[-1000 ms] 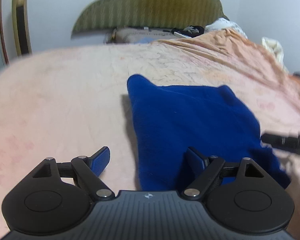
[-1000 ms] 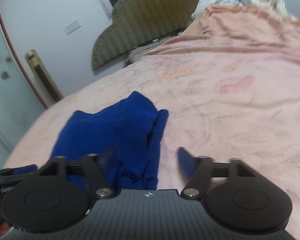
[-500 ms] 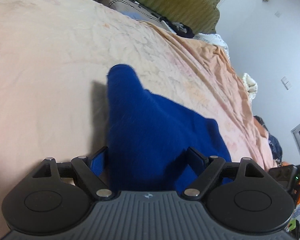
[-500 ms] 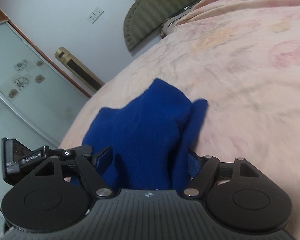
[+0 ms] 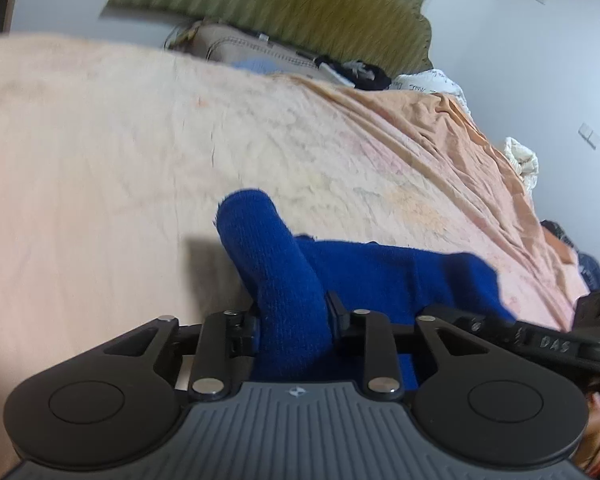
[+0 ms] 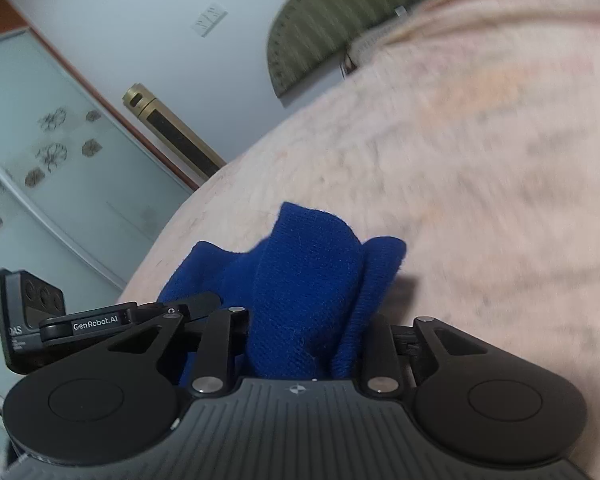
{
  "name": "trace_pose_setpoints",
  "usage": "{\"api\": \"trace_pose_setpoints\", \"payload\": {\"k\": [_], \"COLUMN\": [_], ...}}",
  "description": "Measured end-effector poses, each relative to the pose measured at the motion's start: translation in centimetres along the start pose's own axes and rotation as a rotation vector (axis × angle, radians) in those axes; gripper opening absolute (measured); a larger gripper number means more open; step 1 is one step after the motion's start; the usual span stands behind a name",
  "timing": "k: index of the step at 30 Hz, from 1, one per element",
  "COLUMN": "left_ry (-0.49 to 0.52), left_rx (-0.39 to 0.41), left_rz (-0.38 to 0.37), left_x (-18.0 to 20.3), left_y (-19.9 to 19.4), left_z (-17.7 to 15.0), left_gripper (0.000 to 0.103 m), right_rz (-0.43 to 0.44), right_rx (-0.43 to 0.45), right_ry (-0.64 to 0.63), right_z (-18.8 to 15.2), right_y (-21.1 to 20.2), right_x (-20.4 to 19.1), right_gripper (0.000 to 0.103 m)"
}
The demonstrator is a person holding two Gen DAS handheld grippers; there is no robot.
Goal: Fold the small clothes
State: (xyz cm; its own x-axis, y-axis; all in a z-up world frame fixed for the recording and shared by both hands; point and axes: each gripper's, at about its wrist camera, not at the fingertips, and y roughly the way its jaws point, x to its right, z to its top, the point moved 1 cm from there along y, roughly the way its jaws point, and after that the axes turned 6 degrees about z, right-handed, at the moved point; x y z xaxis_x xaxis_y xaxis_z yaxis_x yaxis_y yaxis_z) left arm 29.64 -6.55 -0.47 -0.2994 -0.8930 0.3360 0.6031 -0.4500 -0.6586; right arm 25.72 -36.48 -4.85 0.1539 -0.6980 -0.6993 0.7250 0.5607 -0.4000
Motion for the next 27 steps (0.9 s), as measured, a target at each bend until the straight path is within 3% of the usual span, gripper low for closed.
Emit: {"api": "trace_pose_setpoints", "payload": {"k": [5, 7, 9, 10, 12, 13, 14, 18, 21, 25, 27], "left_ry": [0.067, 0.061, 0.070, 0.085, 0.088, 0.080, 0.074, 0.071, 0.100, 0.146, 0.149], "left_rx": [0.027, 0.007, 0.023, 0.029, 0.041, 0.051, 0.054, 0.004, -0.037, -0.029, -0.009], "left_rz": [0.107, 0.127, 0.132, 0.149, 0.162, 0.158, 0.148, 0.091, 0.111, 0.180, 0.203], "left_x": [0.9, 1.0, 1.3, 1.5, 1.8, 1.8, 1.8, 2.3, 2.6, 3.1, 3.5], "left_y": [0.6, 0.4, -1.1, -2.0, -3.6, -4.7, -5.6, -8.3, -9.1, -10.4, -11.3], "left_z": [1.3, 1.2, 0.7, 0.2, -0.9, -1.7, -2.5, -6.3, -9.1, -11.1, -11.3], "left_gripper": [0.025, 0.025, 0.026, 0.031, 0.055, 0.073, 0.076, 0.076, 0.076, 0.076, 0.076], "right_rz": [-0.051, -0.113, -0.161, -0.197, -0.253, -0.261, -0.258, -0.236, -0.240, -0.419, -0.442], "right_rx": [0.057, 0.048, 0.045, 0.062, 0.079, 0.080, 0.077, 0.031, -0.008, 0.023, 0.089], "right_ry": [-0.041, -0.015, -0.016, -0.038, -0.078, -0.085, -0.084, -0.083, -0.106, -0.180, -0.143], "right_z": [1.5, 1.7, 1.5, 1.2, 0.5, 0.2, -0.2, -2.7, -5.4, -8.1, -8.7], "right_y": [0.2, 0.8, 0.7, 0.1, -1.3, -2.1, -2.9, -6.0, -7.6, -8.8, -10.1], "right_x": [-0.8, -0.1, -0.1, -0.5, -1.3, -1.7, -1.9, -2.8, -3.6, -4.9, -5.8], "right_gripper": [0.025, 0.030, 0.045, 0.045, 0.048, 0.049, 0.051, 0.058, 0.061, 0.062, 0.065]}}
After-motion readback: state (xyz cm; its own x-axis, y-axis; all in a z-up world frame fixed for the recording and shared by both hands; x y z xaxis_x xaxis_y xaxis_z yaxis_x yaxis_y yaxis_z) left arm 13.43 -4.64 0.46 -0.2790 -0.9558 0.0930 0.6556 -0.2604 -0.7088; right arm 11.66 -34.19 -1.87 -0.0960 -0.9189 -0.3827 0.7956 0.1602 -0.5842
